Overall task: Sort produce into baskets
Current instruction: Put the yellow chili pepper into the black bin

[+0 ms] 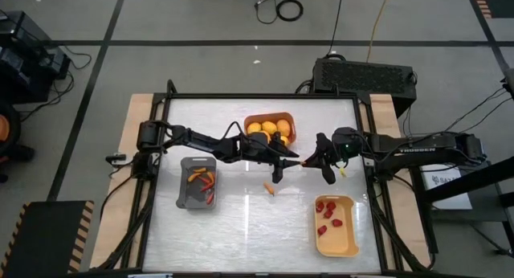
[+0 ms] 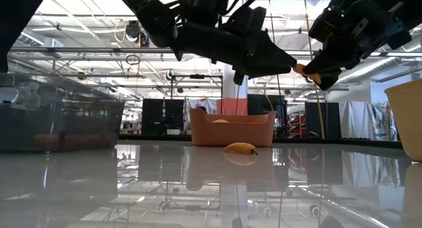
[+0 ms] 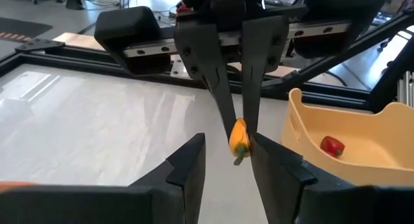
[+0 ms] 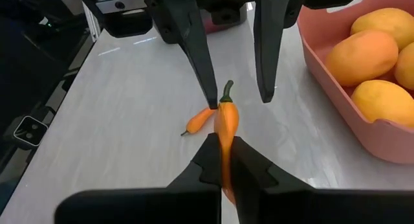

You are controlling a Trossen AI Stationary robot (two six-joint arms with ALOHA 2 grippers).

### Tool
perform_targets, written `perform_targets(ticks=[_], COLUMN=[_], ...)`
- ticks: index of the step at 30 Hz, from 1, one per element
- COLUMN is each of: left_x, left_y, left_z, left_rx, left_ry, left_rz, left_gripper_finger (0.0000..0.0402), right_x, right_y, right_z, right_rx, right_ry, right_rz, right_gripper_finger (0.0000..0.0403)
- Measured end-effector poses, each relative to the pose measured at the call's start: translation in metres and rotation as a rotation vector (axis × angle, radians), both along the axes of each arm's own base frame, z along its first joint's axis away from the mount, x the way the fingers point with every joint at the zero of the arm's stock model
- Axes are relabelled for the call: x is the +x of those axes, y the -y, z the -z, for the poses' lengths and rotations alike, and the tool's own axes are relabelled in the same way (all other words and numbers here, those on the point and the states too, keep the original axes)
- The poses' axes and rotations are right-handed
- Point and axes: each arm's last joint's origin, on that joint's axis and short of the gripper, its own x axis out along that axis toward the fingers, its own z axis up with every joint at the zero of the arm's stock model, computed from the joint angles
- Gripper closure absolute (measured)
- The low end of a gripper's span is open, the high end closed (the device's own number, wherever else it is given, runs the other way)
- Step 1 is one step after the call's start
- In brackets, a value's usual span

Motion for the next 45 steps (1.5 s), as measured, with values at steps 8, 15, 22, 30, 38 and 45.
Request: perform_targets(ticks=[8, 15, 22, 30, 38, 45], left_x=[0.0, -0.001, -0.001, -0.002, -0.002, -0.002], left_y=[-0.008, -0.015, -0.013, -0.014, -0.014, -0.014], left_z=[-0.002, -0.004, -0.004, -0.002, -0.001, 0.0], left_rx=[0.008, -0.055, -0.084, -0.084, -0.078, -0.102], left_ry=[0.021, 0.041, 0.038, 0.018, 0.01, -0.008], left_rz=[-0.019, 0.114, 0.174, 0.16, 0.157, 0.148], left_gripper_finger=[0.0274, 0.0274, 0.0274, 0.0274, 0.0274, 0.028], right_x=[-0.001, -0.001, 0.0, 0.001, 0.001, 0.002], right_y=[-0.002, -0.003, -0.002, -0.002, -0.002, -0.002], right_z=[0.002, 0.002, 0.0, -0.001, -0.001, -0.004], right_rx=[0.006, 0.002, -0.009, -0.01, -0.007, -0.006], right_ry=[-0.021, -0.029, 0.003, 0.009, 0.015, 0.041], right_rz=[-0.016, -0.026, -0.021, -0.018, -0.014, -0.011], right_gripper_finger=[0.0396, 0.0396, 0.0396, 0.0396, 0.0396, 0.0396])
